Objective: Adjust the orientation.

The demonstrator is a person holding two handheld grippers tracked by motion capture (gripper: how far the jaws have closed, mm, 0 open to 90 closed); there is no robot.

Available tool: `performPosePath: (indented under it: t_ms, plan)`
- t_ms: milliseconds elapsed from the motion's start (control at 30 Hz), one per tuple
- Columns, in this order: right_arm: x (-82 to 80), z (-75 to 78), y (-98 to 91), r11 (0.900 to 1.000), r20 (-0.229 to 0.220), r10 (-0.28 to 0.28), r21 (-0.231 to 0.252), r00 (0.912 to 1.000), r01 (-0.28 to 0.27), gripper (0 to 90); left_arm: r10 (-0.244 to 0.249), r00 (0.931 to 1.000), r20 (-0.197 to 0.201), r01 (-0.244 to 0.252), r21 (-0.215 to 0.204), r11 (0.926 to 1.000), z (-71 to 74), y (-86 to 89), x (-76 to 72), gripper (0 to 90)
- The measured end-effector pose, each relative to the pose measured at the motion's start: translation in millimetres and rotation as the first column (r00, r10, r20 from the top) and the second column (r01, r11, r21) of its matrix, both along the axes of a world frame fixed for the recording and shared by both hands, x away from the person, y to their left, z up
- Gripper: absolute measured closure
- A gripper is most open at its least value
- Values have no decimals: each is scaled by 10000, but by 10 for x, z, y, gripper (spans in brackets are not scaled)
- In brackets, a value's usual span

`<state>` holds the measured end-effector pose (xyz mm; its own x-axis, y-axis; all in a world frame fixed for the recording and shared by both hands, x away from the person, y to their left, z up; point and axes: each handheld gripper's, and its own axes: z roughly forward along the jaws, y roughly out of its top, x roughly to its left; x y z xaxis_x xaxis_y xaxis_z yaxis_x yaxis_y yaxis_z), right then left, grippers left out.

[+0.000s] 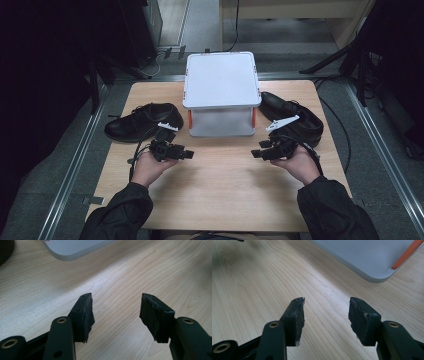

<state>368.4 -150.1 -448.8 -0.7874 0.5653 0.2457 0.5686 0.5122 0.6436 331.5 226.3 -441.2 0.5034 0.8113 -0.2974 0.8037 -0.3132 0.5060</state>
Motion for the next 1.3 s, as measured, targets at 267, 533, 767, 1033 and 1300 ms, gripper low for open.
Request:
performPosePath:
  t_ms: [267, 533, 767, 1033, 1300]
  plan:
    - [10, 5, -10, 9999, -124, -75, 103, 9999, 77, 497, 161, 9999, -42, -160, 180, 9997, 4, -5, -7, 430]
    - [51, -9, 37, 9997, -191, 179, -142, 9997, -182, 502, 525, 9981, -317, -513, 396, 9979, 12, 77, -78, 436]
    - [84, -6, 139, 9983, -312, 535, -220, 9981, -542, 509, 1273, 9917, -178, -1261, 555, 9905, 60, 236, -139, 447]
    - [63, -13, 178, 9951, -320, 835, -506, 9960, -850, 502, 1415, 9897, -220, -1367, 1475, 9796, 403, 361, 88, 455]
    - [42, -21, 131, 9954, -402, 741, -579, 9964, -763, 496, 1776, 9811, -763, -1607, 1887, 9688, 832, 504, 556, 473]
